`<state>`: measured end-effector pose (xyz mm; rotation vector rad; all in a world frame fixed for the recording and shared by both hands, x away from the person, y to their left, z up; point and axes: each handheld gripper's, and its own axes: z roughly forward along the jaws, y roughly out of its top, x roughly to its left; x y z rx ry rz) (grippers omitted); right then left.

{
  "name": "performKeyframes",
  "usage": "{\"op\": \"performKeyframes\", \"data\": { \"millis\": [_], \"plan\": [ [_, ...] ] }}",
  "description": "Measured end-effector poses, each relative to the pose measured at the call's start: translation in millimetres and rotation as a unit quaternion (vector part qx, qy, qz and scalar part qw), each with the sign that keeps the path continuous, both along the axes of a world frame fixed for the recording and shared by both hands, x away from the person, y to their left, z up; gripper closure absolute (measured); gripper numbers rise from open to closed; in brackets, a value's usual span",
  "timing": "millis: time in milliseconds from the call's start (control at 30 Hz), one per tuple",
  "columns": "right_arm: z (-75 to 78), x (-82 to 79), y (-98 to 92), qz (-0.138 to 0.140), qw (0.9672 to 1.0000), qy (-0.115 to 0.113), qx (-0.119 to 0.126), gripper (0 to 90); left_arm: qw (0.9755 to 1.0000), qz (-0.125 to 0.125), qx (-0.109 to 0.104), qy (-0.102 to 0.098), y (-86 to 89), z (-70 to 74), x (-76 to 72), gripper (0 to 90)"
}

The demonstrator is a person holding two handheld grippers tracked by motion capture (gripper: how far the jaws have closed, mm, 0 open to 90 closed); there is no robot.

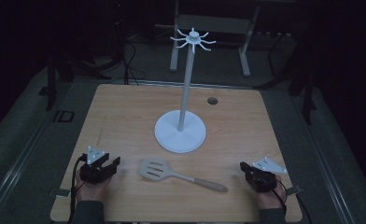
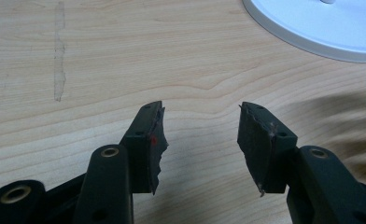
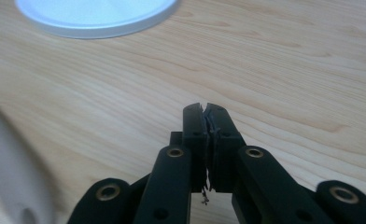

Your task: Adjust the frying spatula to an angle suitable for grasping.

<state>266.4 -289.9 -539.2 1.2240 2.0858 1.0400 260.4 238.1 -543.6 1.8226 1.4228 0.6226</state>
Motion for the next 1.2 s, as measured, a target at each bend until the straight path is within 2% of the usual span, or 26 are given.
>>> {"op": "performKeyframes", "data": {
  "millis": [33, 67, 267, 500, 567, 733, 767, 800, 833, 900, 1067, 1167, 1200],
  "plan": [
    [0.9, -1.2, 2.3, 0.010, 0.9999, 0.002, 0.000, 87.6, 1.0000, -0.001, 0.000, 0.001, -0.1, -0.1, 0.1, 50.7],
    [1.6, -3.4, 6.7, 0.033, 0.9995, 0.004, 0.003, 88.9, 1.0000, -0.003, 0.001, 0.002, -0.3, 0.0, 0.2, 50.9],
    [4.7, -9.4, 17.9, 0.060, 0.9982, 0.002, -0.003, 89.5, 1.0000, -0.007, -0.003, 0.001, -0.2, 0.4, 0.1, 51.7],
    [4.4, -19.1, 29.1, 0.092, 0.9956, 0.008, 0.017, 88.6, 0.9999, -0.012, 0.005, 0.001, -2.6, 0.4, 0.4, 51.5],
    [4.4, -19.1, 29.1, 0.092, 0.9956, 0.008, 0.017, 88.6, 0.9999, -0.012, 0.005, 0.001, -2.5, 0.6, 0.3, 51.5],
    [2.4, -30.4, 40.1, 0.130, 0.9913, 0.016, 0.011, 89.3, 0.9999, -0.010, 0.004, 0.001, -1.8, 0.8, 0.0, 51.5],
    [2.4, -30.4, 40.1, 0.130, 0.9913, 0.016, 0.011, 89.3, 0.9999, -0.010, 0.004, 0.001, -1.8, 0.8, 0.0, 51.5],
    [1.2, -37.1, 46.1, 0.147, 0.9888, 0.022, 0.010, 89.3, 0.9999, -0.012, 0.005, 0.001, -2.4, 0.7, 0.1, 51.5],
    [1.2, -37.1, 46.1, 0.147, 0.9888, 0.022, 0.010, 89.3, 0.9999, -0.012, 0.005, 0.001, -2.4, 0.7, 0.1, 51.5],
    [-0.2, -43.0, 51.8, 0.163, 0.9862, 0.026, 0.002, 89.3, 0.9999, -0.013, 0.006, 0.002, -3.0, 0.5, 0.3, 51.5],
    [-3.8, -50.6, 56.7, 0.177, 0.9835, 0.037, -0.006, 89.3, 0.9998, -0.013, 0.009, 0.010, -3.1, -0.4, 1.1, 51.5],
    [-4.3, -51.0, 56.9, 0.178, 0.9833, 0.038, -0.007, 89.3, 0.9998, -0.013, 0.008, 0.011, -3.3, -0.8, 1.3, 51.5],
    [-6.6, -52.1, 58.3, 0.186, 0.9814, 0.045, -0.012, 89.3, 0.9998, -0.013, 0.009, 0.012, -3.3, -1.1, 1.5, 51.5]
  ]
}}
